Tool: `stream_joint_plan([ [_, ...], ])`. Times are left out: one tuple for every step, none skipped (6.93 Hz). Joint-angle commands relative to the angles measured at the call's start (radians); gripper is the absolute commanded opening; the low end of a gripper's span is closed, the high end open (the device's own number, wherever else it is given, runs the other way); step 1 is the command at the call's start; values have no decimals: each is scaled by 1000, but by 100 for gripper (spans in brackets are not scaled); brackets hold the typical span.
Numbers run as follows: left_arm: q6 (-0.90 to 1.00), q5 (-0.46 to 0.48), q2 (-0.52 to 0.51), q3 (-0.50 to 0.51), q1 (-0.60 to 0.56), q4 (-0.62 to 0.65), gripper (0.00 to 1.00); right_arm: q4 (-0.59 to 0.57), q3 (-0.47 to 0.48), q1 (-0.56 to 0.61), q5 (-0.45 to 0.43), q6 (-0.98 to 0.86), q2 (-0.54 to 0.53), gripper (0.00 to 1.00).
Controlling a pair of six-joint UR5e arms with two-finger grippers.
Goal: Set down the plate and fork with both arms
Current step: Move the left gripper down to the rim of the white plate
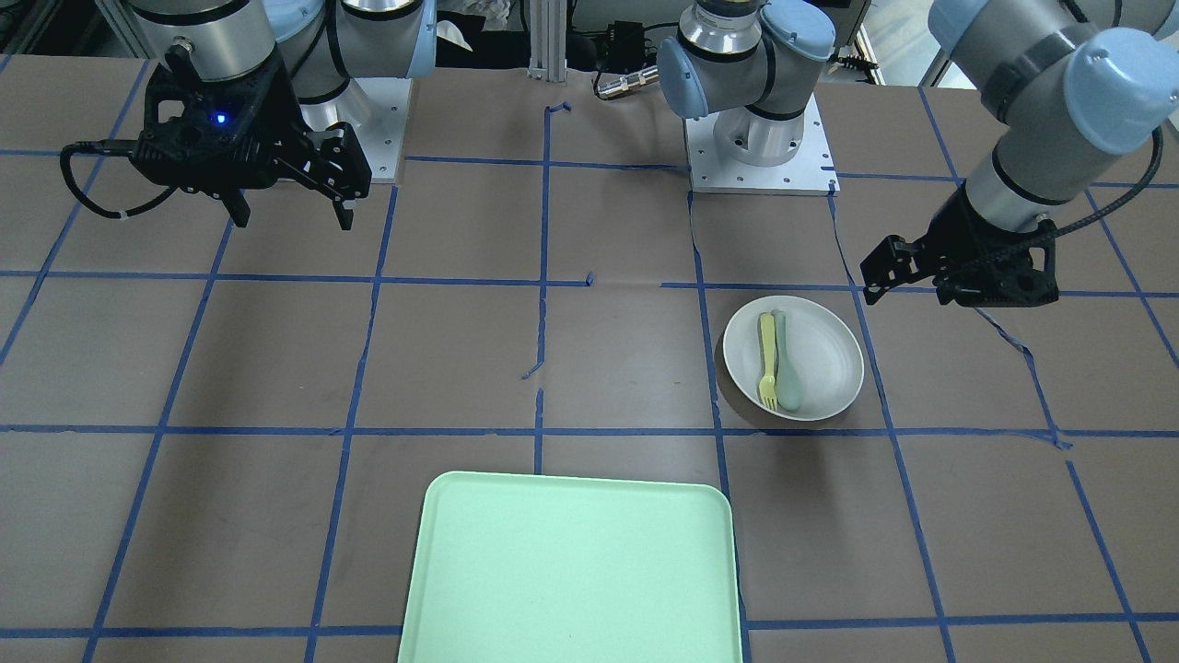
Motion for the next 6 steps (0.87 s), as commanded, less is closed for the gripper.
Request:
stream_joint_plan([
  [63,-3,-17,-240,73,317,94,0,2,2,0,1,0,100],
  [65,-6,-29,-289,81,372,90,2,2,3,0,1,0,100],
  [63,-36,-43,-329,99,396,76,2,2,6,0,1,0,100],
  [60,-43,-66,-355,130,434,69,3,2,6,-1,1,2,100],
  [53,-79,-93,-366,132,463,61,3,2,6,-1,1,2,100],
  [52,-82,-119,-360,133,474,58,3,2,6,-1,1,2,100],
])
